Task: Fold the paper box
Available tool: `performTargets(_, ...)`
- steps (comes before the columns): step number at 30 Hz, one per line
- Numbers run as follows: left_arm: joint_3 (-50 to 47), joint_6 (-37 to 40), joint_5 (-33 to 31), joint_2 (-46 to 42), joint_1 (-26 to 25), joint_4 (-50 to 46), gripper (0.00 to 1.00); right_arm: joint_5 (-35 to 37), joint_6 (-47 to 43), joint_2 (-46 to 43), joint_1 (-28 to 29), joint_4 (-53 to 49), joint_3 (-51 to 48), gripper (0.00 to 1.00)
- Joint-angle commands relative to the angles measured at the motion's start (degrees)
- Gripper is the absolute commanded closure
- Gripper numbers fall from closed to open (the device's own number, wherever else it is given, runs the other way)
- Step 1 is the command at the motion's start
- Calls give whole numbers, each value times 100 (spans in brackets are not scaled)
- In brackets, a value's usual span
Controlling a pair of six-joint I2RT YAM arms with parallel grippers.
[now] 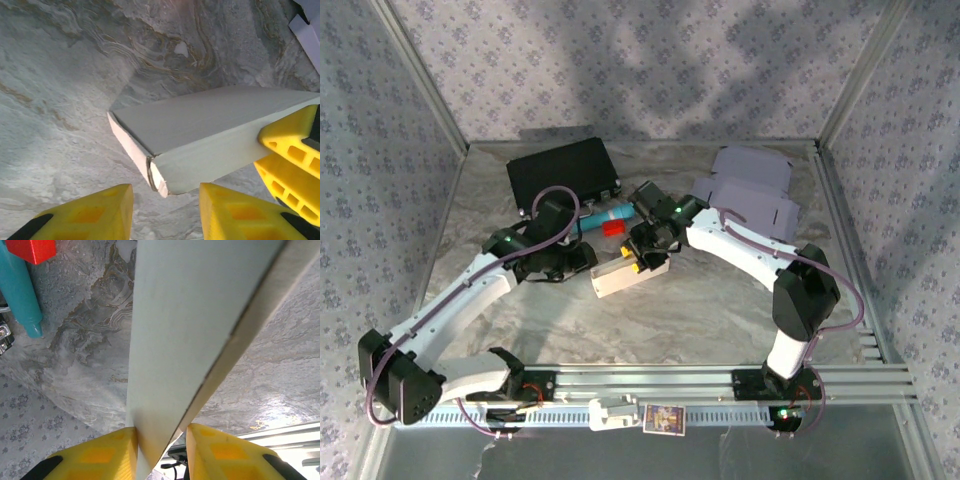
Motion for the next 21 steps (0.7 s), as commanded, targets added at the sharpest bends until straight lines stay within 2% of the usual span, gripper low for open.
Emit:
performTargets(1, -129, -357, 312, 107, 23, 273, 60, 3, -32, 287, 42, -478, -42, 68)
performTargets(4, -304, -408, 310, 102, 33, 340, 62, -15, -44, 304, 32, -479, -33, 68)
performTargets(9, -496, -436, 274, 34, 108, 496, 72, -25, -47, 321, 18, -486, -2, 69)
performTargets(21, -518, -200, 28, -276, 177, 176, 71, -61, -65, 368, -3, -513, 59, 69)
